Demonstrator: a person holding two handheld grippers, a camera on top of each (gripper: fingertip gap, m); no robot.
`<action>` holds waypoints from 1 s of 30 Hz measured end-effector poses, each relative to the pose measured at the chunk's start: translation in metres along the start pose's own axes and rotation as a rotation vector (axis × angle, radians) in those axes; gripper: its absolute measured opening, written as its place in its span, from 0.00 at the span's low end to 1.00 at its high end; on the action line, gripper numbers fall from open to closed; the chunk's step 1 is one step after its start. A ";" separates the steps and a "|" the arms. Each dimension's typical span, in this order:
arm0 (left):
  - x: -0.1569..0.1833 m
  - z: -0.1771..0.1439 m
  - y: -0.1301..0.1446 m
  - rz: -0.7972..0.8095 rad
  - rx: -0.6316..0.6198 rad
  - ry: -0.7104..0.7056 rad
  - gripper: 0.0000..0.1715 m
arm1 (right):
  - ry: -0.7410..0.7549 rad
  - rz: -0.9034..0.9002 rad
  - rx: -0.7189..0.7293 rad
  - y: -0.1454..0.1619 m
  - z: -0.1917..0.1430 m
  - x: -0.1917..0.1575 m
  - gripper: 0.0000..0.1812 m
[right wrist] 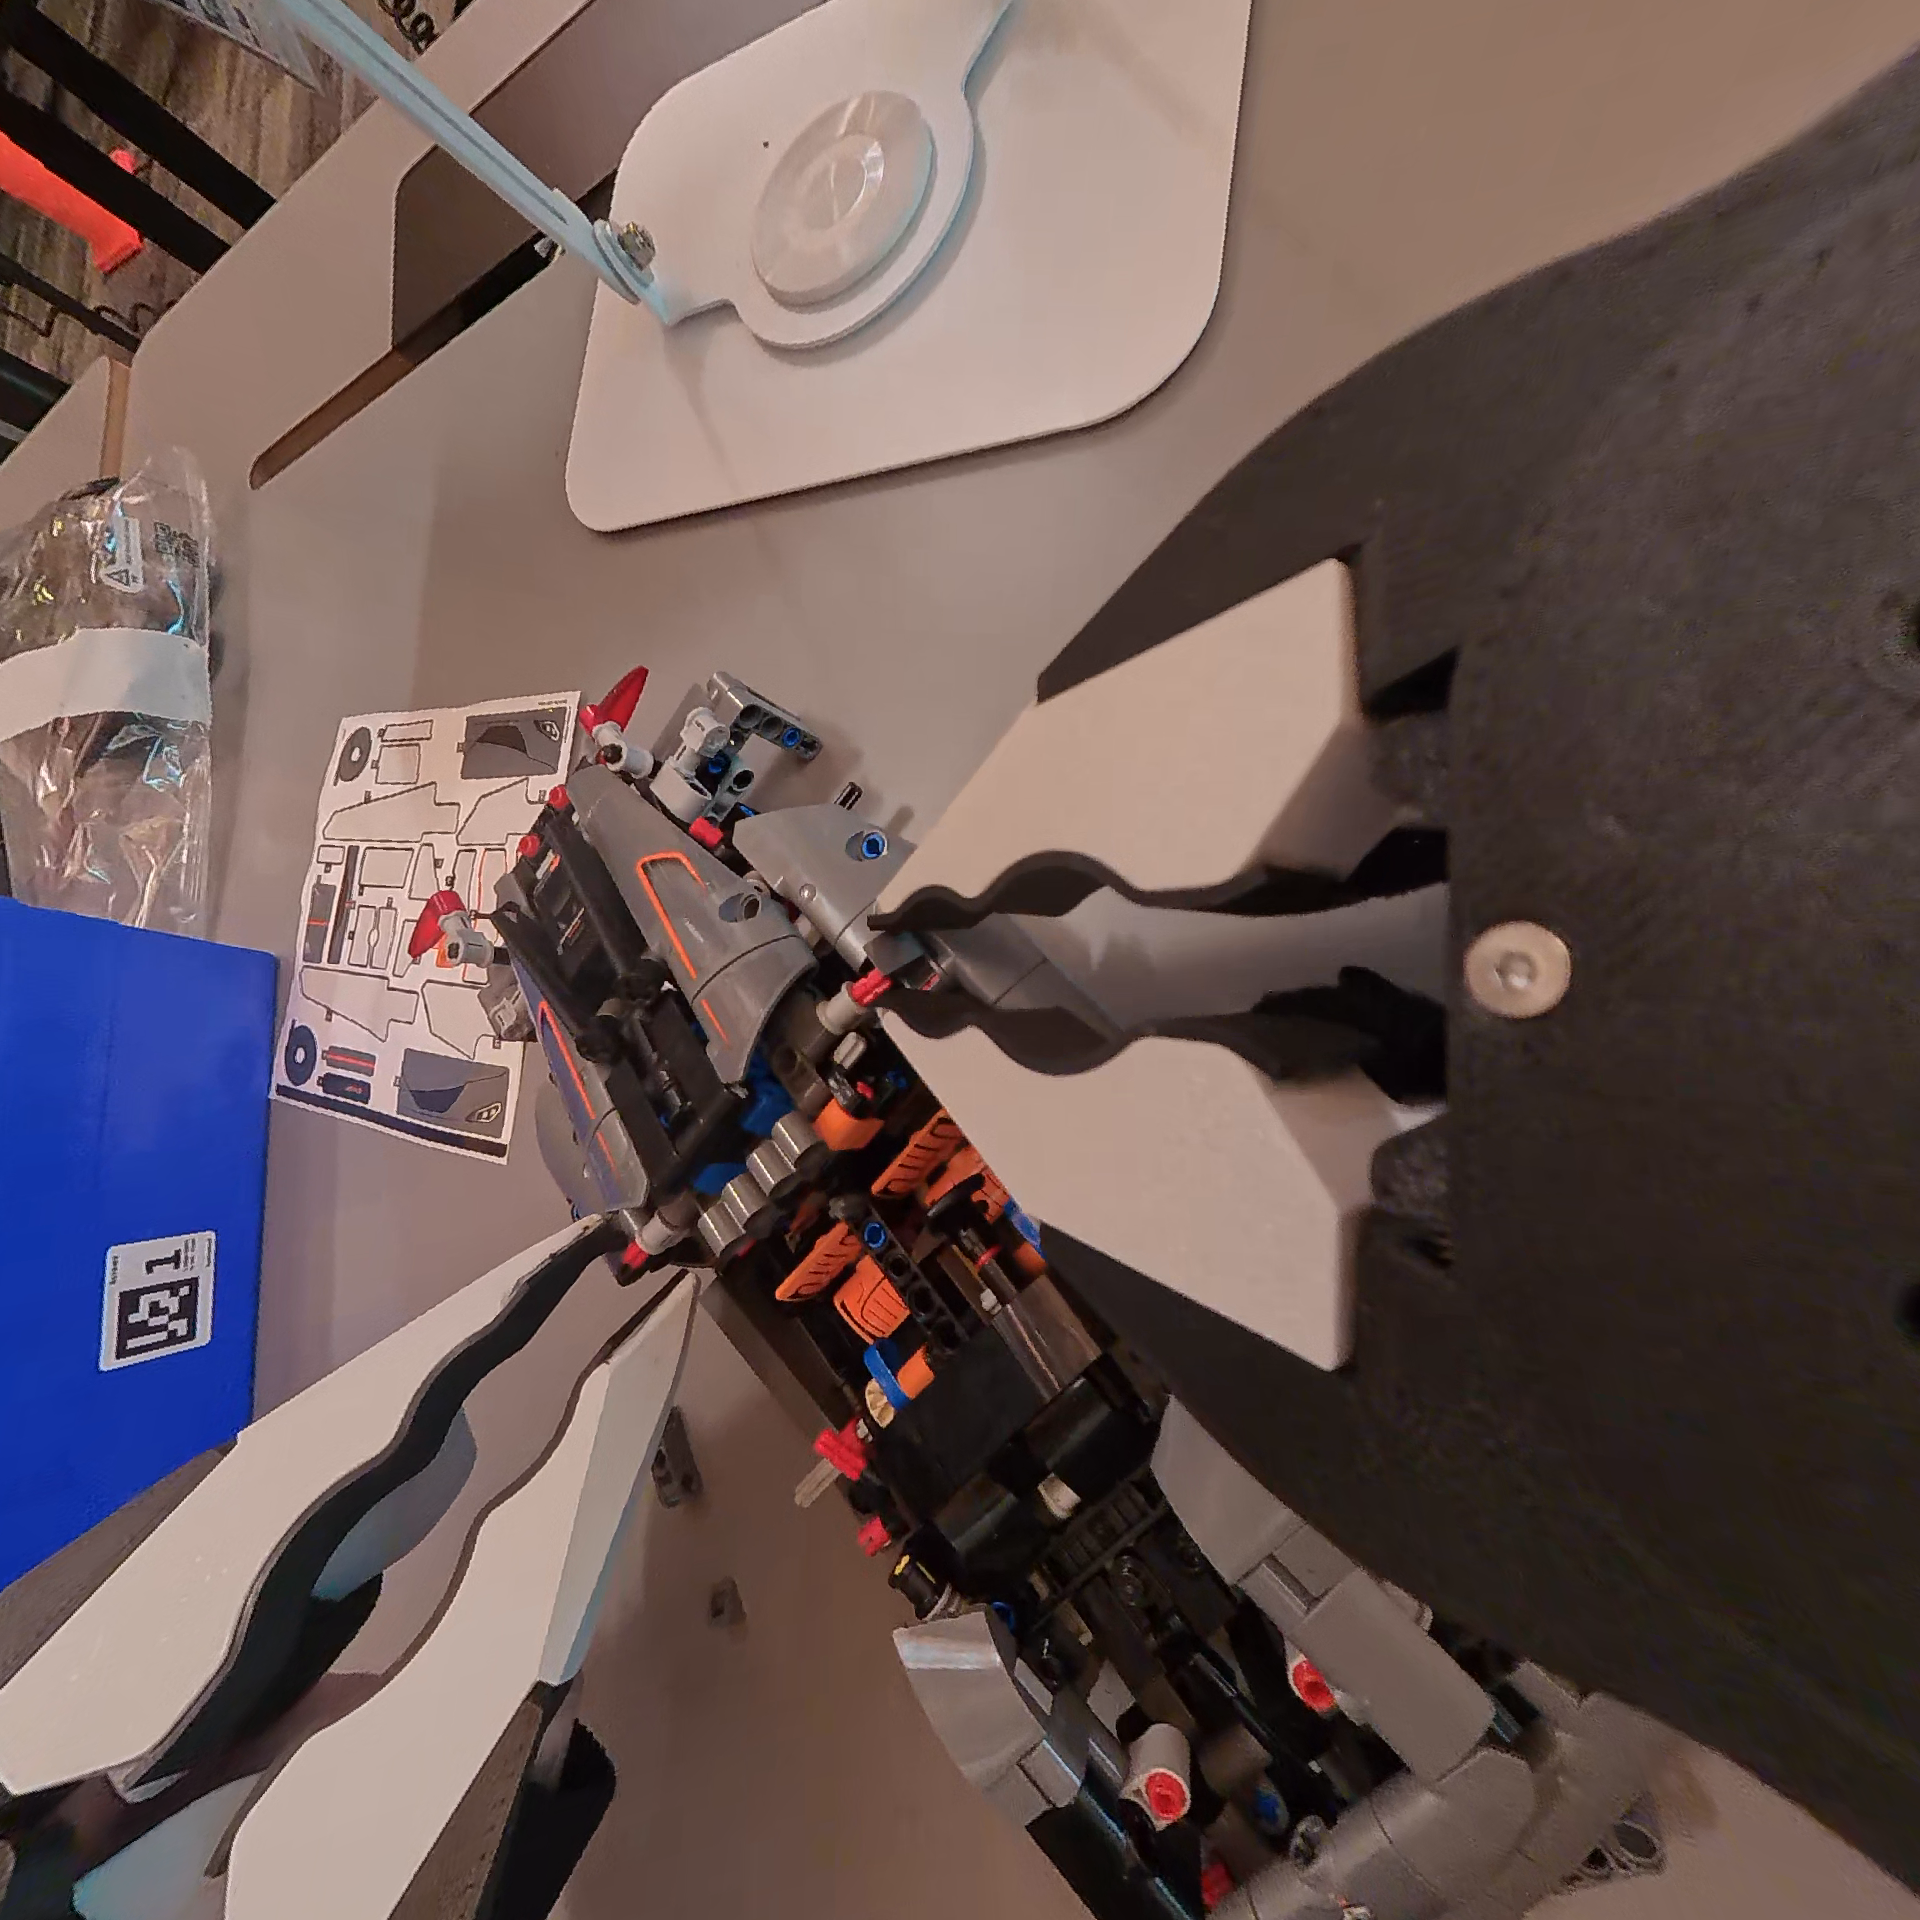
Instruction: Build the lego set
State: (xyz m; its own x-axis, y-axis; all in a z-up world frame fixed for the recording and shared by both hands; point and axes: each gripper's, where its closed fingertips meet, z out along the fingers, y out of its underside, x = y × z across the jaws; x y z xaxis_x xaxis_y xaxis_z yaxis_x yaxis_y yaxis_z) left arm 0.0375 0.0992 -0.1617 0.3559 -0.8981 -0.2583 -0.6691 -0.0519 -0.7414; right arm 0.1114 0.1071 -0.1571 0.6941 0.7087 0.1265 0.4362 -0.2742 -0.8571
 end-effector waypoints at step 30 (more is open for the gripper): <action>0.002 0.000 0.000 -0.018 0.024 0.001 0.12 | 0.000 0.002 -0.006 0.000 0.000 -0.001 0.06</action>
State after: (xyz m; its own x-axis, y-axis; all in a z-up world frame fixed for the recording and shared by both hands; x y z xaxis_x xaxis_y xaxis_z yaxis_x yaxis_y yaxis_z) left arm 0.0380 0.0975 -0.1618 0.3669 -0.8977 -0.2439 -0.6465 -0.0575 -0.7607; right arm 0.1101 0.1065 -0.1570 0.6952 0.7079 0.1250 0.4385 -0.2798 -0.8541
